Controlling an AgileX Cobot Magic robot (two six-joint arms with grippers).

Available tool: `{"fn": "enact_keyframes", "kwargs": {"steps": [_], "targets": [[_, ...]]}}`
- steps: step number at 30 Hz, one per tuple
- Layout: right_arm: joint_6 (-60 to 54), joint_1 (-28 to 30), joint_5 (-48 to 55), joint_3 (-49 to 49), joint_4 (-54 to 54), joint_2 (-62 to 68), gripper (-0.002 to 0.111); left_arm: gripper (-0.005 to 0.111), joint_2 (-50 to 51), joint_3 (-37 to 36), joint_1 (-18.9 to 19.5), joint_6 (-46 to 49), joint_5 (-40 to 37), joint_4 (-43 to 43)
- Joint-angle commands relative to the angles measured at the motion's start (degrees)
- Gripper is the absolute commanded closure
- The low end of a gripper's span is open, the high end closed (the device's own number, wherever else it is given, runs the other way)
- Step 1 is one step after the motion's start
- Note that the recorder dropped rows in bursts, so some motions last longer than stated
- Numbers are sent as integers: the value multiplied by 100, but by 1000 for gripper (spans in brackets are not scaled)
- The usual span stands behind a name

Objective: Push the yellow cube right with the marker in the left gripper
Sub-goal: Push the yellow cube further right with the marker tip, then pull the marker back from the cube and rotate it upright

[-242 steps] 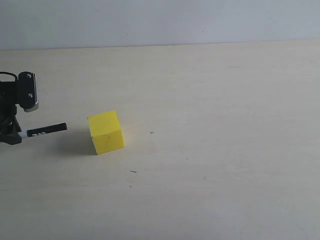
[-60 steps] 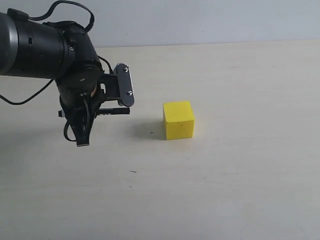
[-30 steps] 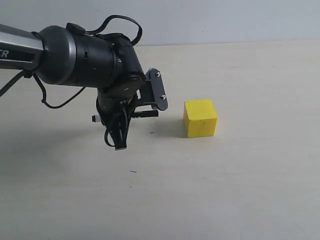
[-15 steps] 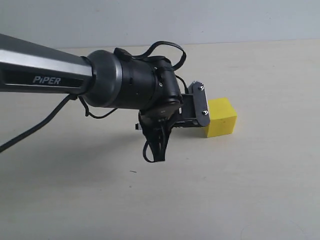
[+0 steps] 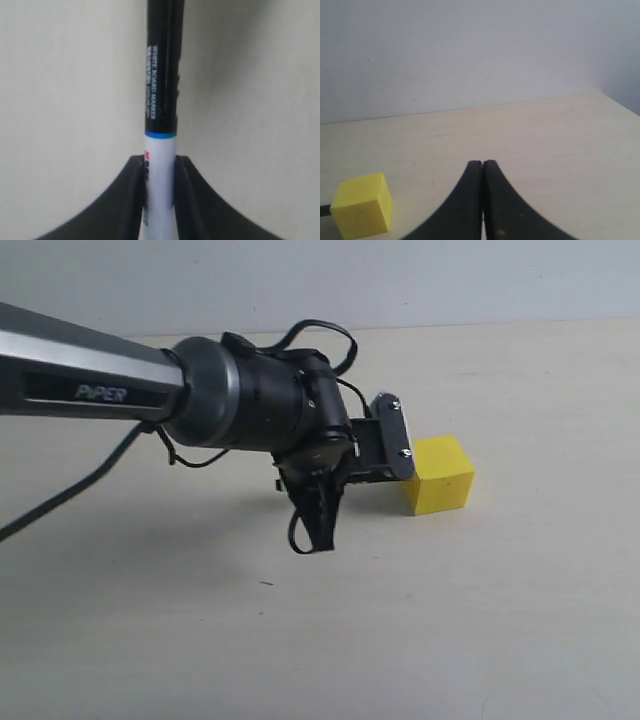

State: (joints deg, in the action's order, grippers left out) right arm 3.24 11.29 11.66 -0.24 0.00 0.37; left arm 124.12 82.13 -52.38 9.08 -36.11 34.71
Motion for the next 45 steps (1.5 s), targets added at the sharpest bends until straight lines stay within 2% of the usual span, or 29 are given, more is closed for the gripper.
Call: {"fn": "enact_keyframes", "kwargs": {"steps": [1,9,18,21,27,34,39,45], "targets": [[-10,48,-30,24,0,-37,108,107,197,391,-238,-265,-7,58],[-10,48,-30,24,0,-37,108,107,241,529,-77,-333,-913,137],[-10,48,-30,24,0,-37,108,107,231,529,-77,-573,-1039,161],[-10,48,-30,24,0,-37,108,107,196,529,-77,-941,-1163,160],[-10,48,-30,24,0,-37,108,107,-30,515,28,-2683,-1584,364],[-10,48,-30,24,0,-37,108,107,-765,-289,45,-3116,-1848,367],[-10,48,-30,24,0,-37,108,107,-1435,-991,45,-3643,-1769,402],[-10,48,-30,24,0,-37,108,107,-2047,-1507,45,-4379,-1713,487]]}}
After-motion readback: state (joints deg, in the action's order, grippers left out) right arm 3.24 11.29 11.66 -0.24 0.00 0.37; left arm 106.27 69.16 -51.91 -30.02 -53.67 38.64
